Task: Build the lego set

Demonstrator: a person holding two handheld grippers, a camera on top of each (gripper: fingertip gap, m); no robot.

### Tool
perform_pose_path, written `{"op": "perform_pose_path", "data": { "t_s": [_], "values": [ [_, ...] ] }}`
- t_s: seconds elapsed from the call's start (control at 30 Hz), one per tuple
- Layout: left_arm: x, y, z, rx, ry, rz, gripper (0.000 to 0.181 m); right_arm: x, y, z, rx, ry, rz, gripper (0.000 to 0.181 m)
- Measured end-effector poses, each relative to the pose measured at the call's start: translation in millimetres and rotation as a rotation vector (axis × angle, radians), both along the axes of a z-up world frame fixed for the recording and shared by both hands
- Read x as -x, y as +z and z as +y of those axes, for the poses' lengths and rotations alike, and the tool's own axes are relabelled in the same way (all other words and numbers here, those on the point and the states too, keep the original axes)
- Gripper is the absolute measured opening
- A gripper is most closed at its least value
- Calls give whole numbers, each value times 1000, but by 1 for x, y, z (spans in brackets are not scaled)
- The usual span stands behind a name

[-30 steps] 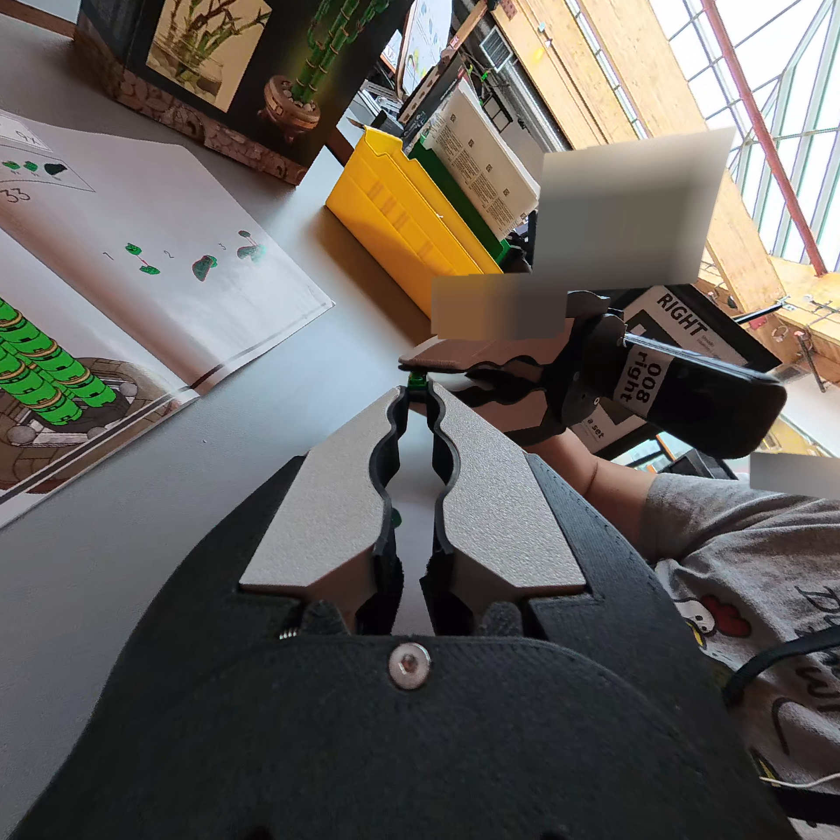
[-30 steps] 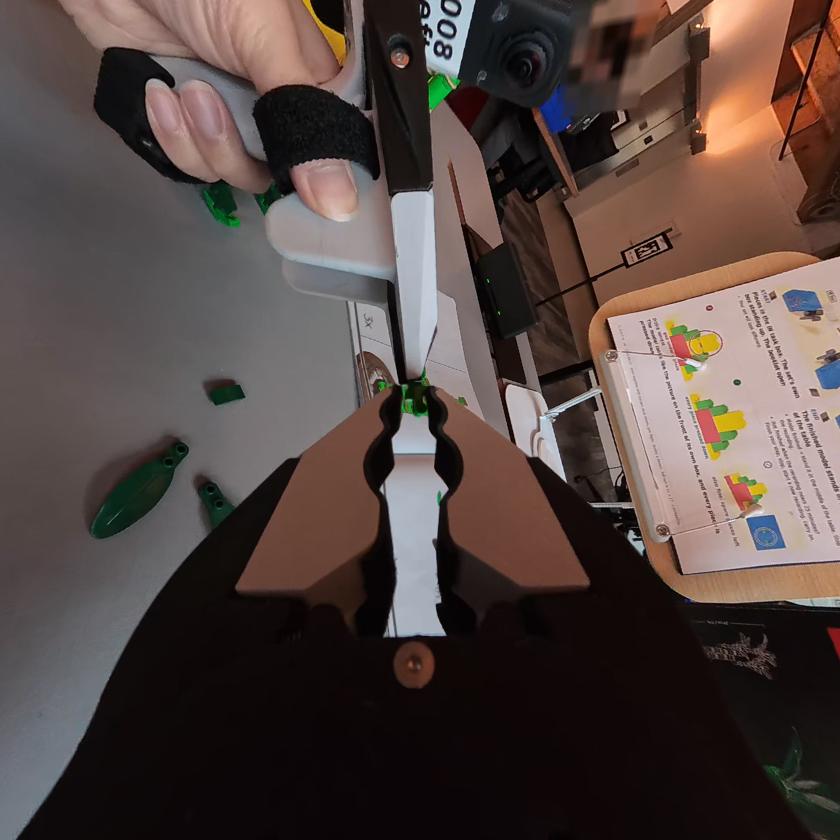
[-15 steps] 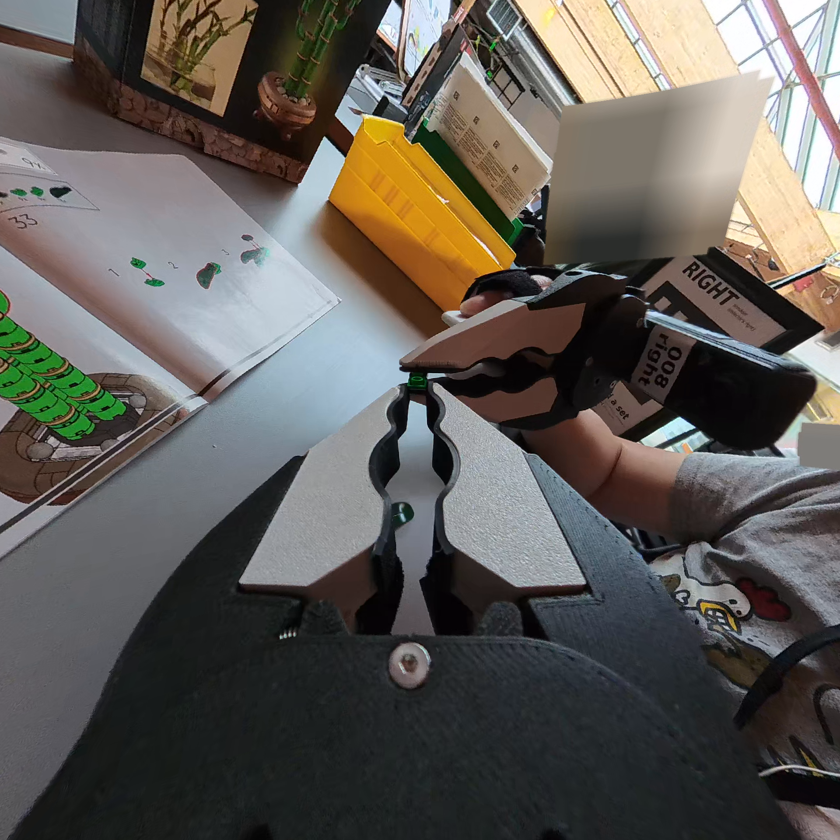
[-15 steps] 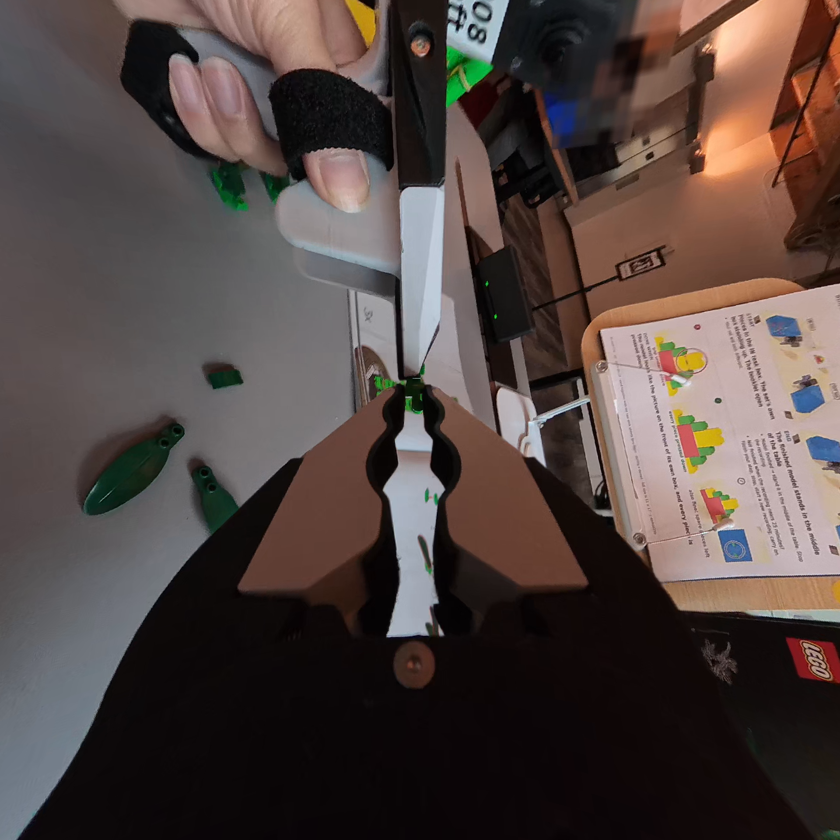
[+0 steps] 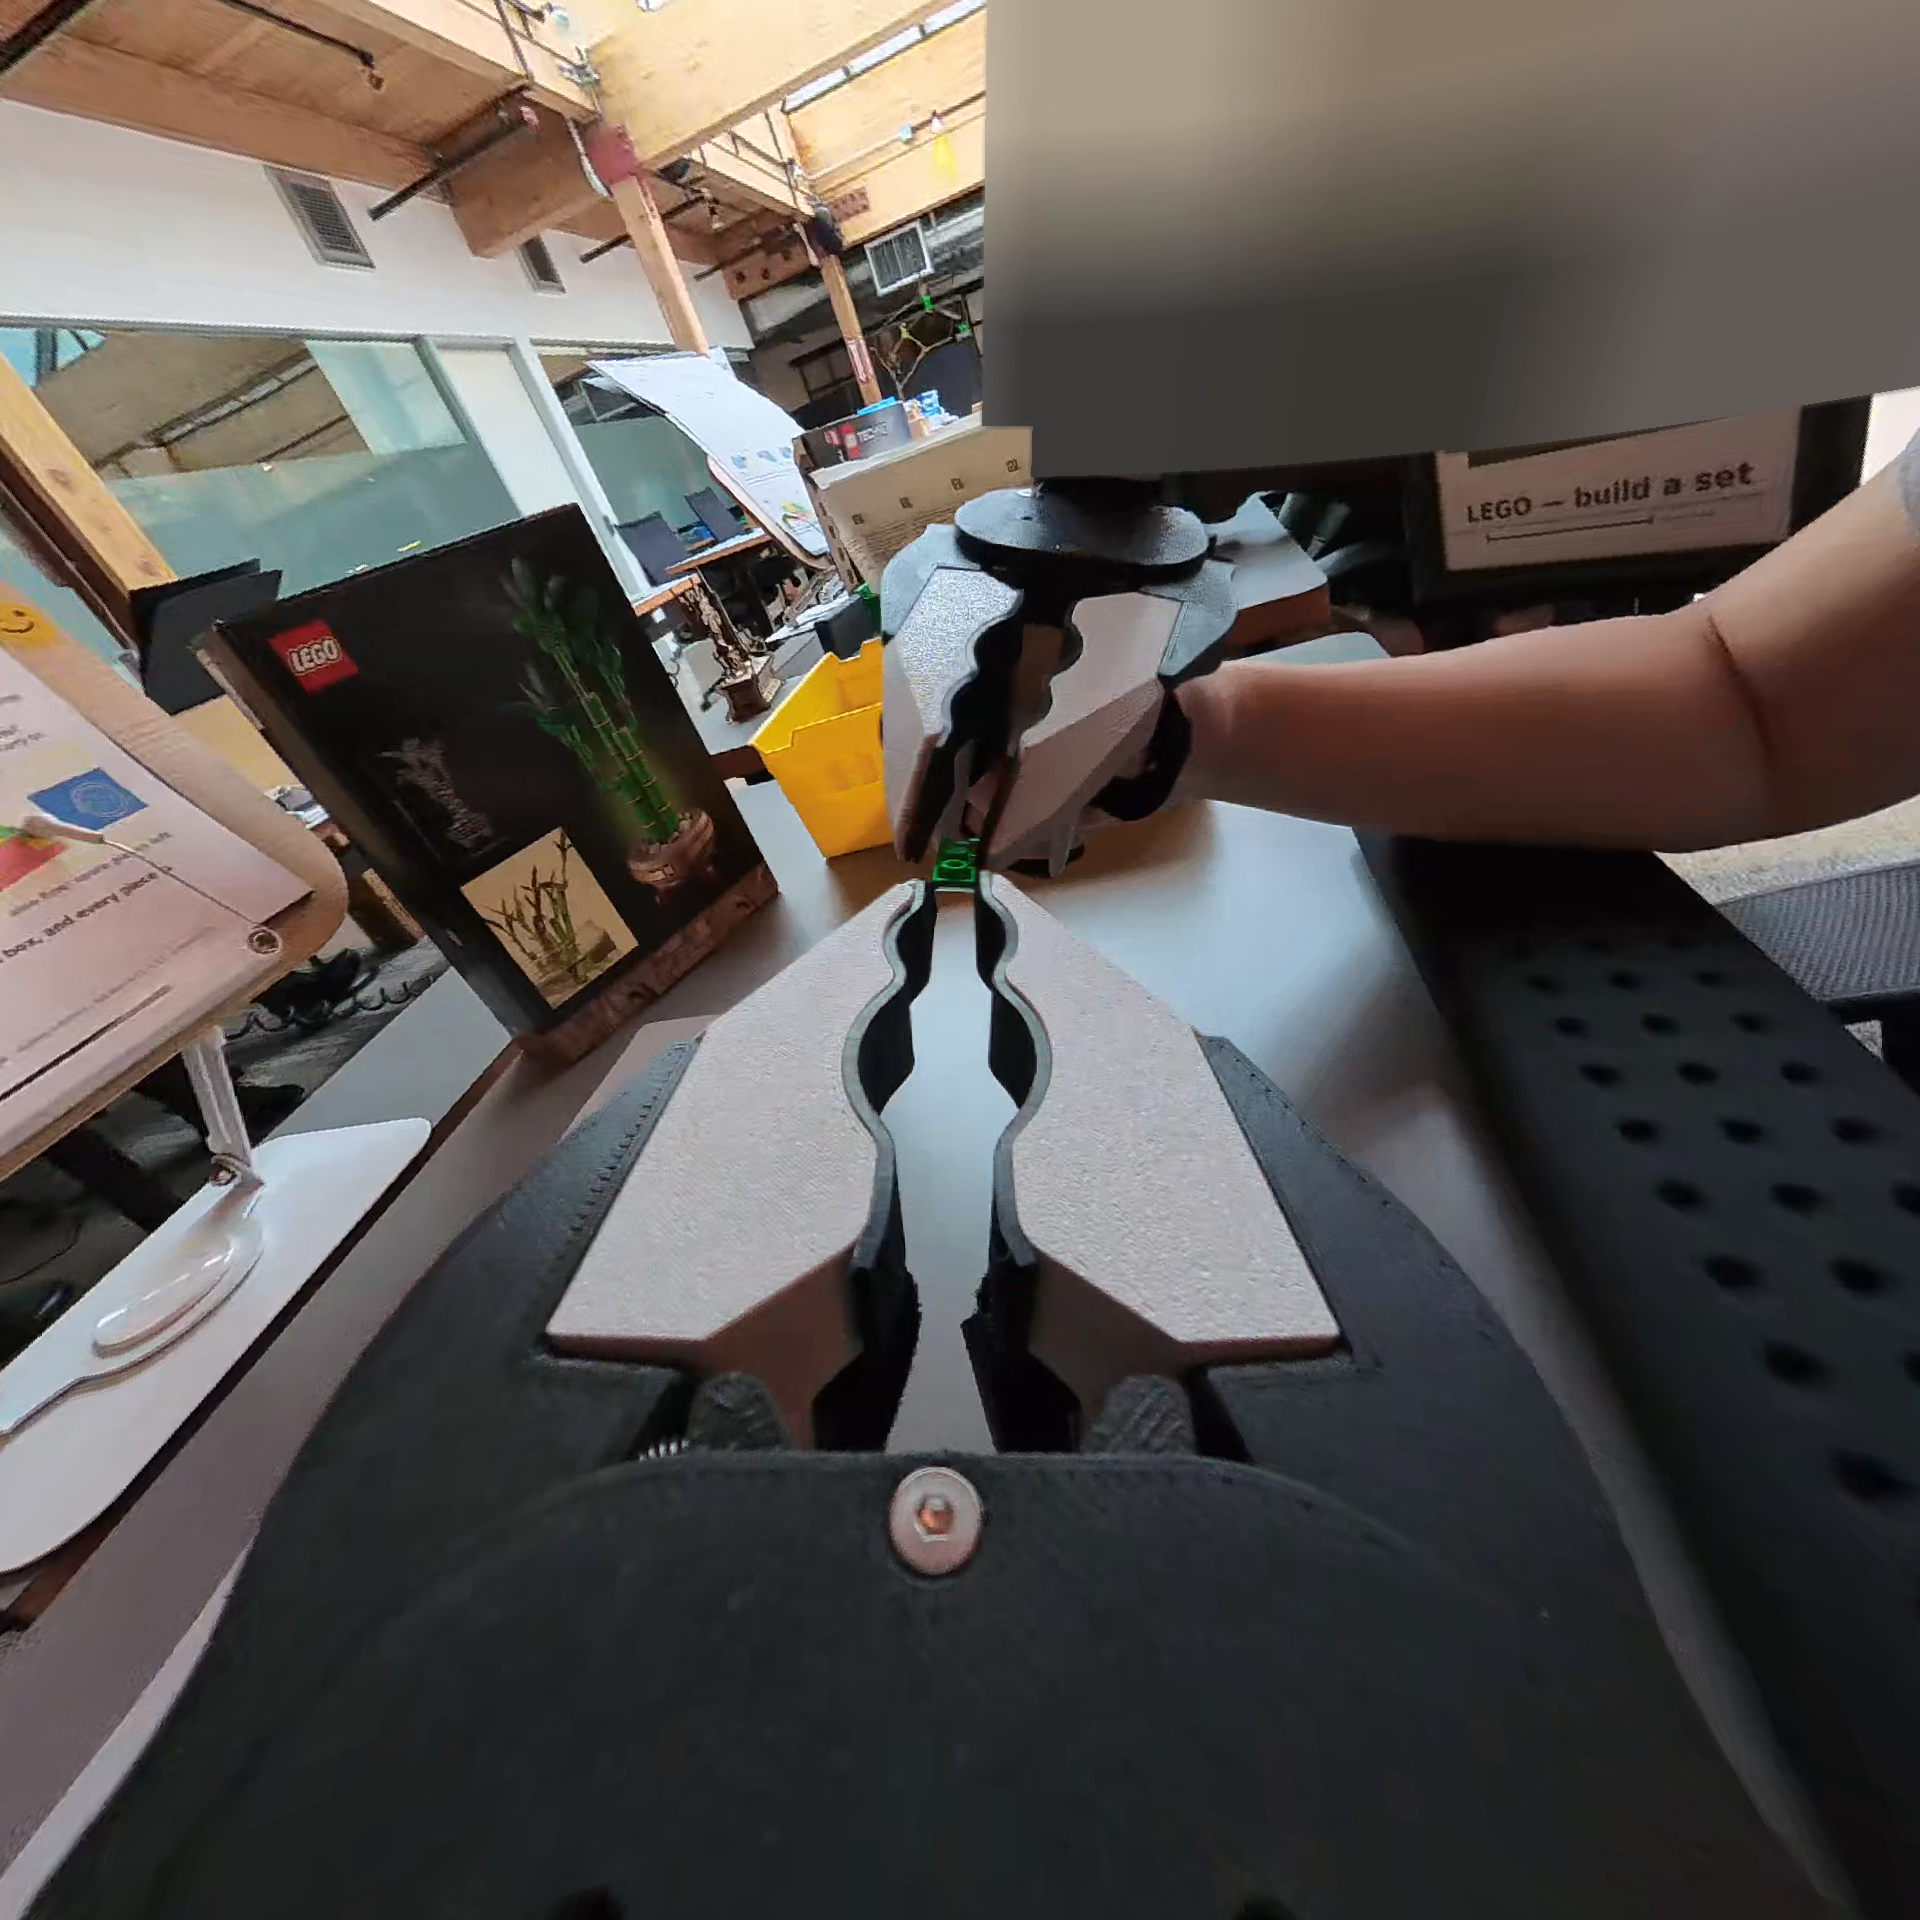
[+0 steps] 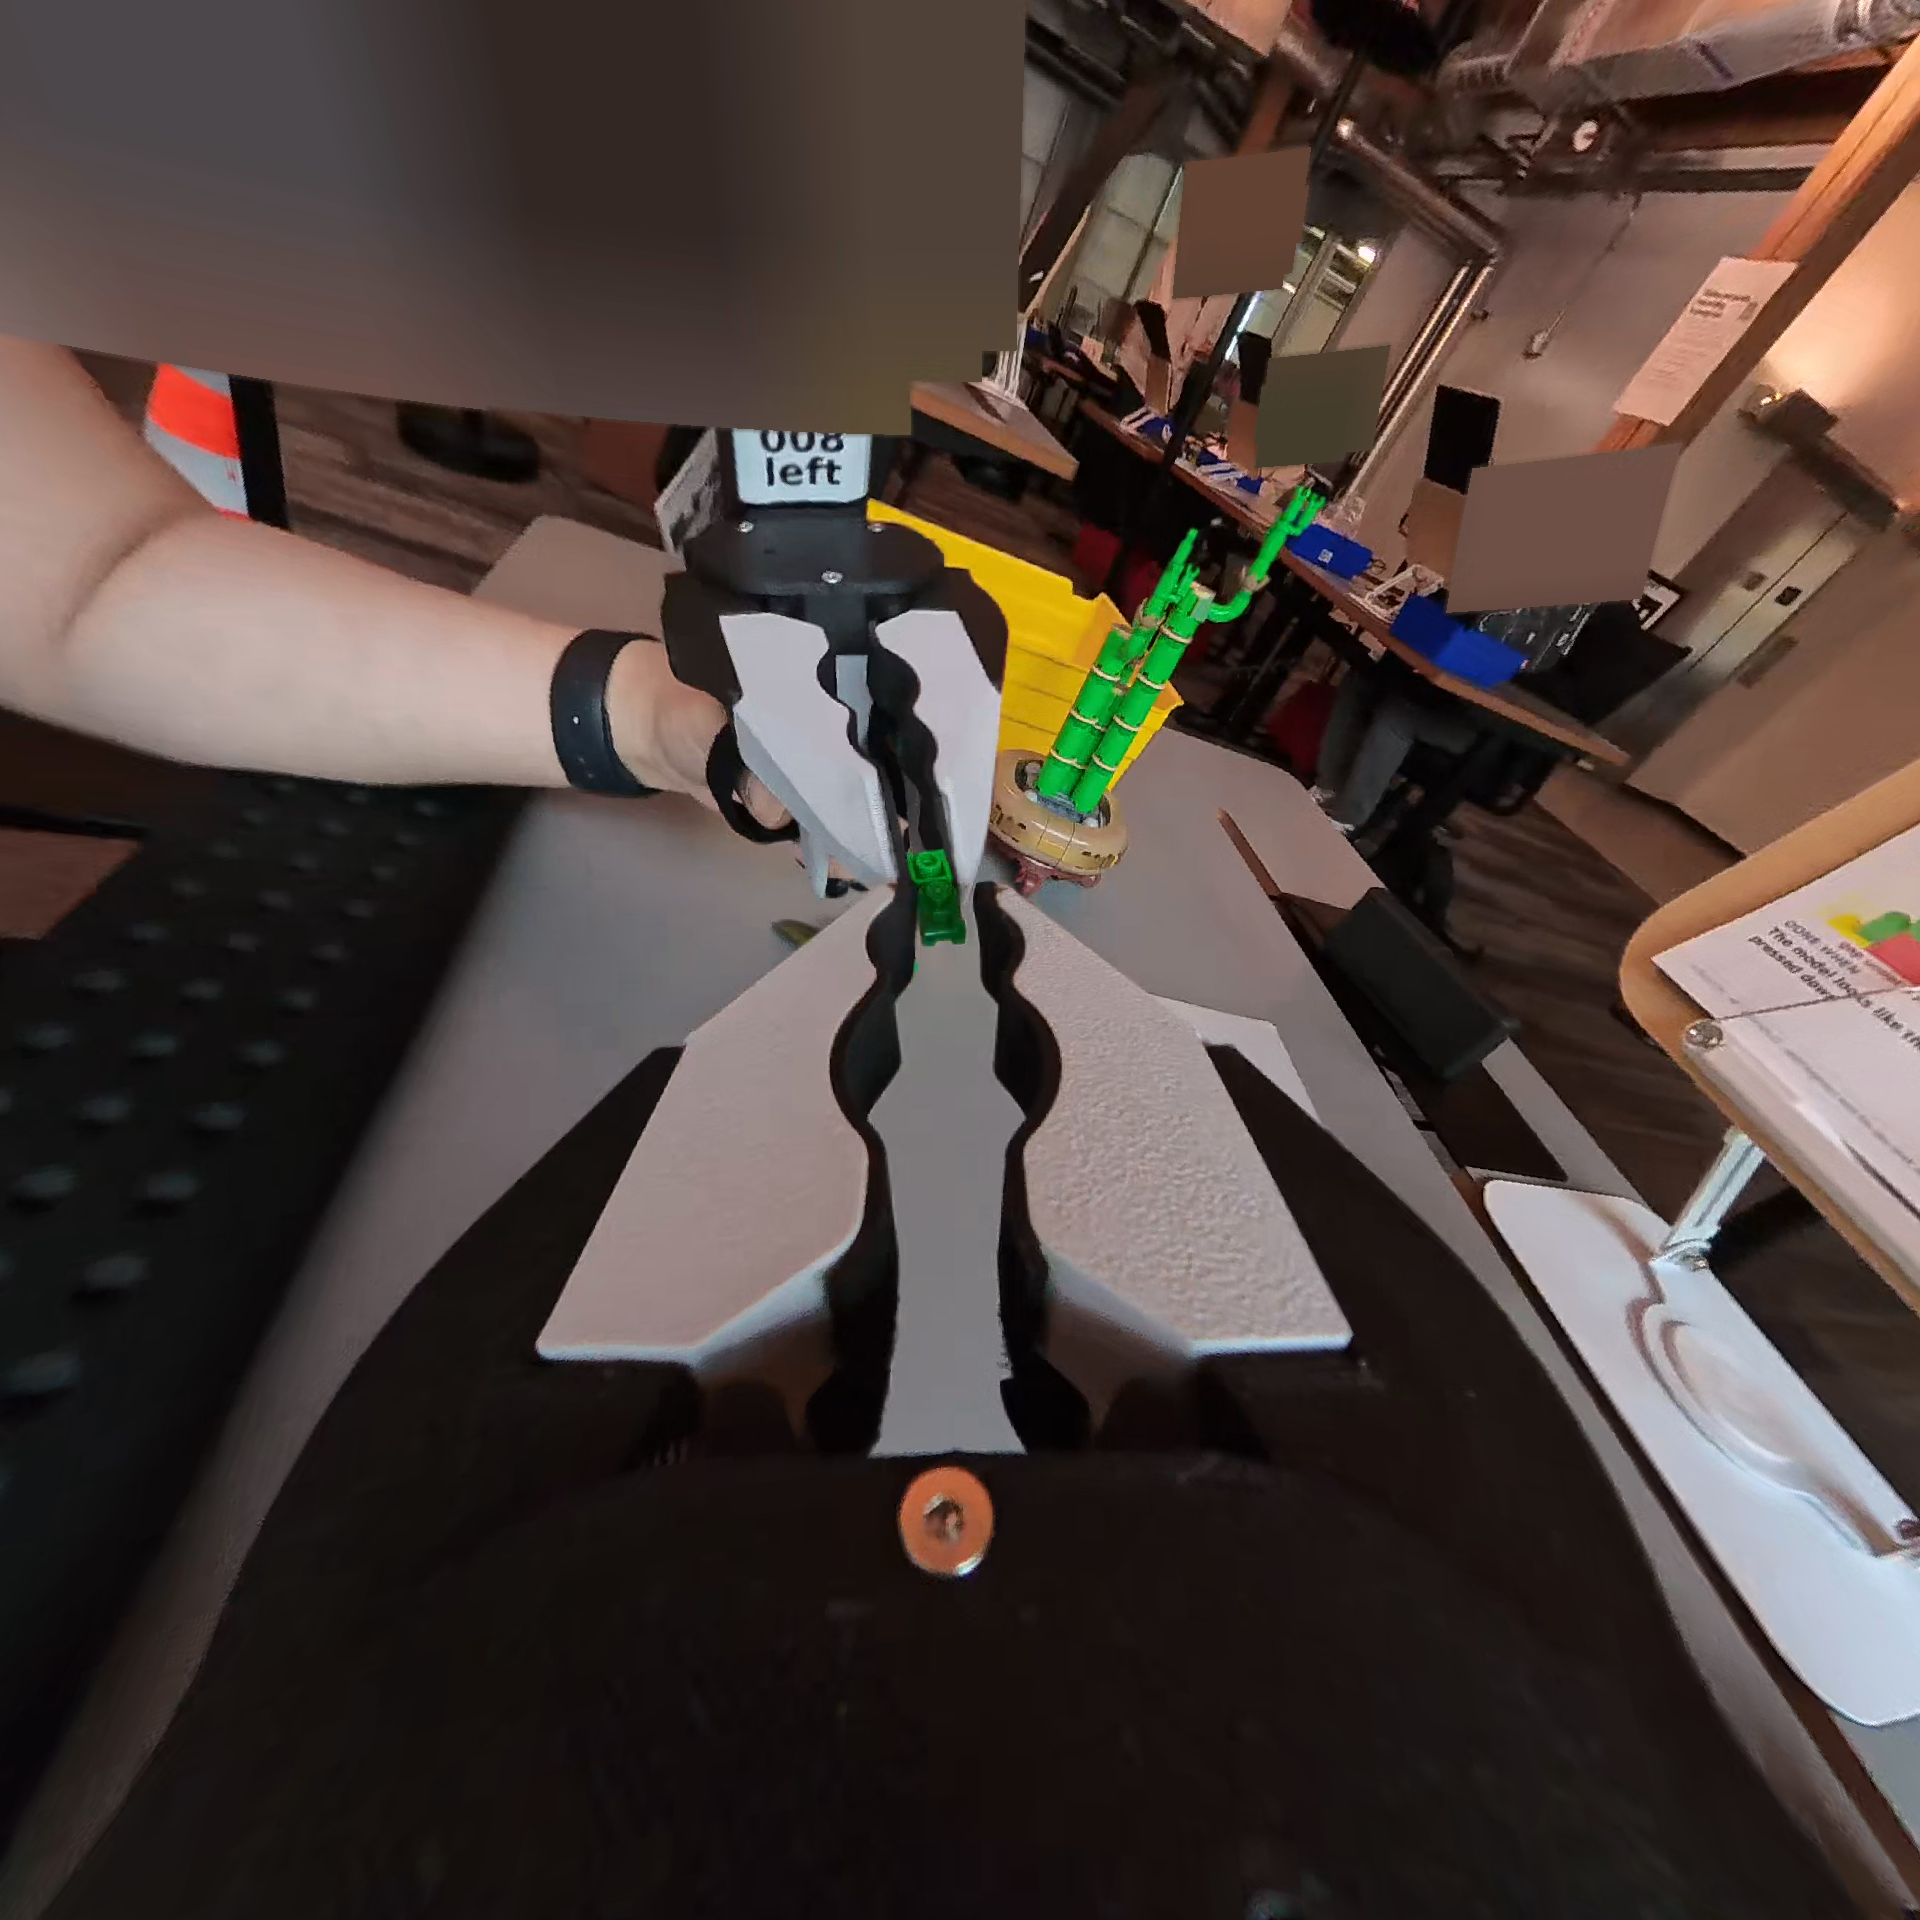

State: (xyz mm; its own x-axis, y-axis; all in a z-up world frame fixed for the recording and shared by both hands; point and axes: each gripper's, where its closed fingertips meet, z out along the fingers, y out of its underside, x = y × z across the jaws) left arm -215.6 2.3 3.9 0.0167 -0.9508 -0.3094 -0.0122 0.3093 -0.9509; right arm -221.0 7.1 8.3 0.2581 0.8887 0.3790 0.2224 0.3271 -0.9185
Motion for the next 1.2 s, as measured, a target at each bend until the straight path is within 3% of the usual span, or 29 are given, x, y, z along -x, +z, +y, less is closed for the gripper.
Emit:
{"op": "perform_pose_path", "data": {
  "t_s": [0.33,1.2],
  "values": [
    [-2,-3,-10,-7,-60,10,6,-1,-13,-10,-28,40,-105,10],
    [-1,-5,-32,121,-233,43,6,1,-7,-34,108,206,-63,7]
  ]
}}
